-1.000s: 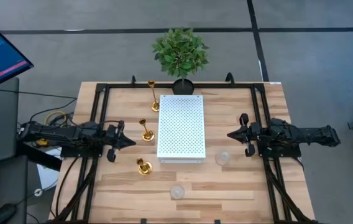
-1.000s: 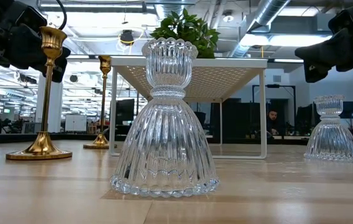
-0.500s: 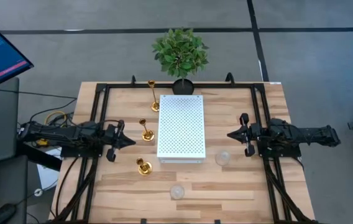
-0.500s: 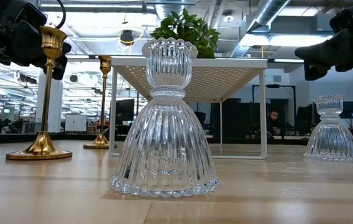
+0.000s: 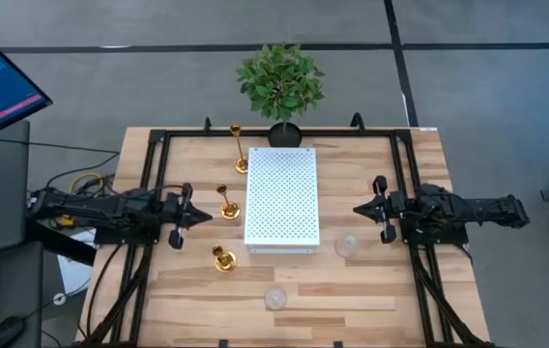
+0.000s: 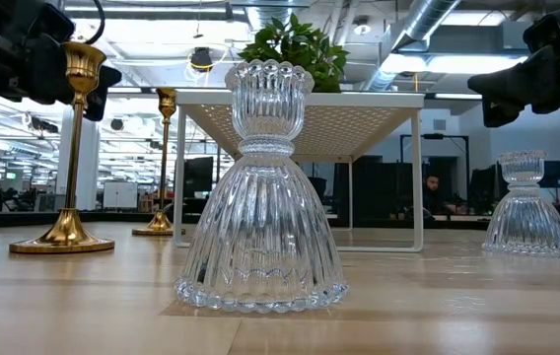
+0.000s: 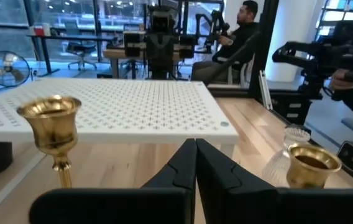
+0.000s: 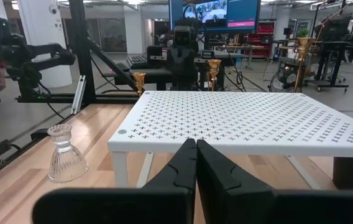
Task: Pick & Place candle stick holders
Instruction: Put the top gold candle holder on the shelf
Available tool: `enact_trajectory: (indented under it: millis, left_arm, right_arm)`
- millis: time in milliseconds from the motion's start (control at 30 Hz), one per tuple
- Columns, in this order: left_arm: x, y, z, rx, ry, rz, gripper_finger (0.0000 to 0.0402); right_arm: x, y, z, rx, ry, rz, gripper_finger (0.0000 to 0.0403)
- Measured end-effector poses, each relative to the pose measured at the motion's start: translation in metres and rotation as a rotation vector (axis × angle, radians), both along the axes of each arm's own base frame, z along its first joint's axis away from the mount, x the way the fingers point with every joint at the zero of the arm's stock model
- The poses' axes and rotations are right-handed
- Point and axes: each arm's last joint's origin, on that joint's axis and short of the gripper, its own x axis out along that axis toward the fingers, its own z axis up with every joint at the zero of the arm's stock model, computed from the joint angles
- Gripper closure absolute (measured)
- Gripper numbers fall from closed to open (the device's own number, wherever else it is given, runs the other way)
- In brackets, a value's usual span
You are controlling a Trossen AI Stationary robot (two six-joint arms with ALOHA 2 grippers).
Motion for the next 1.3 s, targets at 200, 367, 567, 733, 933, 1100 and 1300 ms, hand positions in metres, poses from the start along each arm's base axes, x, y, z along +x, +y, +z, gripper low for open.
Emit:
enact_trajectory:
  millis: [200, 367, 567, 733, 933, 1100, 1300]
  left_arm:
    - [0.005, 0.000, -0.006, 0.006, 0.068, 0.000, 0.0394]
    - [0.009, -0.001, -0.010, 0.002, 0.122, 0.000, 0.0394]
    - [0.011, 0.002, -0.013, 0.029, 0.153, 0.119, 0.0394]
    - [0.011, 0.005, -0.012, 0.003, 0.149, 0.224, 0.0394]
    - [0.009, 0.012, -0.011, 0.048, 0.147, 0.469, 0.0394]
    - [0.008, 0.014, -0.003, 0.147, 0.091, 0.555, 0.0394]
    - [0.006, 0.017, 0.015, 0.245, 0.000, 0.612, 0.0394]
  right_arm:
    - [0.000, 0.000, 0.000, 0.031, 0.002, 0.000, 0.0403]
    - [0.000, 0.000, 0.000, 0.071, 0.004, 0.000, 0.0403]
    - [0.000, 0.000, 0.000, 0.054, 0.004, 0.000, 0.0403]
    - [0.000, 0.000, 0.000, 0.052, 0.002, 0.000, 0.0403]
    - [0.000, 0.000, 0.000, 0.052, 0.001, -0.008, 0.0403]
    - [0.000, -0.002, 0.001, 0.040, -0.010, -0.070, 0.0403]
    - [0.000, -0.006, 0.002, -0.015, -0.019, -0.154, 0.0403]
